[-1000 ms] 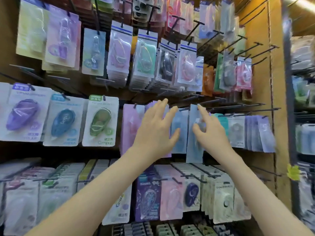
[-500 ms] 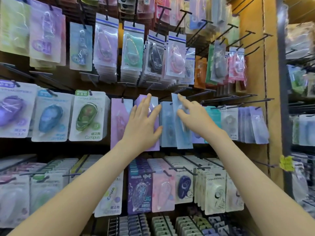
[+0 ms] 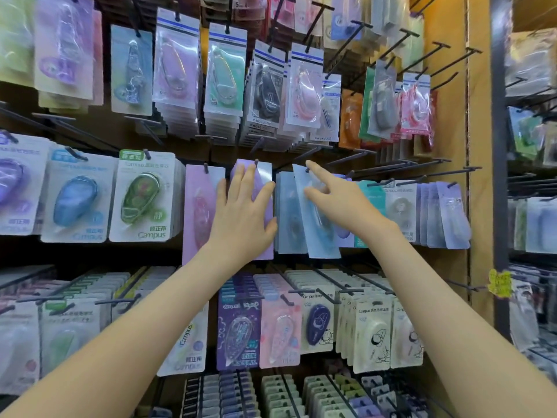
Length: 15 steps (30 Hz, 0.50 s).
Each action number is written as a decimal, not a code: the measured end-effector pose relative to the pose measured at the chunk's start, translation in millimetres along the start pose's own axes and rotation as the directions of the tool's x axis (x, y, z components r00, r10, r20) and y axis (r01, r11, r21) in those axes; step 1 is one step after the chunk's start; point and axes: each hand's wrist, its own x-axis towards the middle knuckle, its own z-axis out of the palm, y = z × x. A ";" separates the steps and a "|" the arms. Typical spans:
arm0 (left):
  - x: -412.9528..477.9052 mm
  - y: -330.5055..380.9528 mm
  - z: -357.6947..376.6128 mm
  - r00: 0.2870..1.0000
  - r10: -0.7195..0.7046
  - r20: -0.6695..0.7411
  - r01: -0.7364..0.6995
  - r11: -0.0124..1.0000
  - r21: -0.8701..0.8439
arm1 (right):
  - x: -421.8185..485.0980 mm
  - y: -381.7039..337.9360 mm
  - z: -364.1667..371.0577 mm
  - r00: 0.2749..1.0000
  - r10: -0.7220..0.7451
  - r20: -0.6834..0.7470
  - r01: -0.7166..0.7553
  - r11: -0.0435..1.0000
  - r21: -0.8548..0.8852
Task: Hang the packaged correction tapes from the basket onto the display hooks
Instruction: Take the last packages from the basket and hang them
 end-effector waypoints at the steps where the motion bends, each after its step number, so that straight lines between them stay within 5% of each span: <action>1: -0.8 -0.2 -1.1 1.000 -0.003 0.000 0.003 1.000 -0.001 | -1.7 -0.3 0.4 1.000 0.003 0.013 -0.003 1.000 0.030; 5: -3.0 -0.2 -2.9 1.000 -0.004 0.011 0.004 1.000 -0.007 | -5.4 4.1 15.9 0.998 -0.061 0.012 0.062 0.995 -0.076; 15: -13.2 1.5 -8.5 1.000 0.025 -0.012 -0.024 1.000 0.017 | 3.8 0.0 51.6 0.998 0.045 0.053 -0.032 0.973 -0.230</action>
